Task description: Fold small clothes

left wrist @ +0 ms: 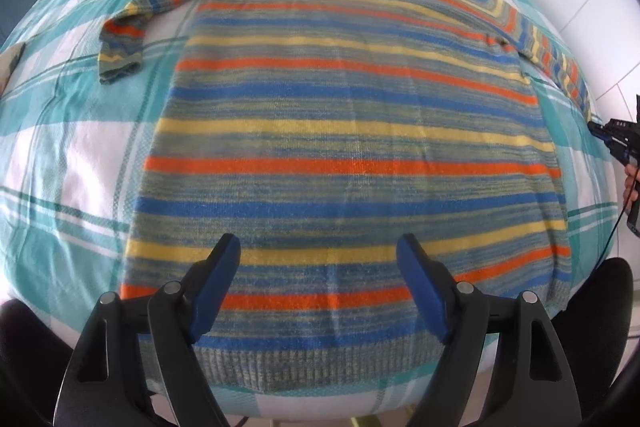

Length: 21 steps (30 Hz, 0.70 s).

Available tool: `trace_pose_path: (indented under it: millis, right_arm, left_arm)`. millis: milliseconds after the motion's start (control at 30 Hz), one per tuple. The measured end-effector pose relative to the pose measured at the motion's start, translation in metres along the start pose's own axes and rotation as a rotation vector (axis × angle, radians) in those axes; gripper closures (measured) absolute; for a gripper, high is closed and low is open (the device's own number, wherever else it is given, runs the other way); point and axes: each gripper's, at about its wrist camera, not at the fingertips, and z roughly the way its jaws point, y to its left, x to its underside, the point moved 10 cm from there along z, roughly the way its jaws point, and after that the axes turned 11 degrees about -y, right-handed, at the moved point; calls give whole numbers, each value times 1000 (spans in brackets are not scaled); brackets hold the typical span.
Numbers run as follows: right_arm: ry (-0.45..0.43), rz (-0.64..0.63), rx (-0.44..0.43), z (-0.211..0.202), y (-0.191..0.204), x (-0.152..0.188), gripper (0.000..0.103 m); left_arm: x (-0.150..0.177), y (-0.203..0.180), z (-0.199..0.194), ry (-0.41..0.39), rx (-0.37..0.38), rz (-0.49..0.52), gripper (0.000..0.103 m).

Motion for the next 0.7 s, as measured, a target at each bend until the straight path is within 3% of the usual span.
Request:
trace_pose_path:
  millis: [67, 233, 400, 433, 467, 533, 600, 700]
  right_arm:
    - [9, 14, 15, -5, 0, -2, 97]
    - [-105, 61, -93, -40, 11, -44, 61]
    - [-16, 137, -97, 6, 10, -73, 58]
    - [33, 125, -102, 20, 15, -70, 58]
    - [62, 97, -66, 30, 15, -67, 71]
    - [36, 4, 8, 34, 15, -72, 102]
    - [-26, -63, 103, 26, 6, -84, 102]
    - [-41, -52, 126, 27, -8, -91, 103]
  left_arm:
    - [-2, 4, -5, -23, -2, 16, 21]
    - [-3, 15, -6, -30, 0, -17, 18]
    - [-4, 10, -12, -47, 12, -30, 18]
    - [-4, 10, -13, -51, 5, -22, 18]
    - [-3, 10, -14, -52, -3, -16, 18]
    - [2, 11, -15, -46, -19, -9, 18]
    - [5, 12, -14, -42, -23, -7, 18]
    - [9, 9, -7, -21, -18, 2, 18]
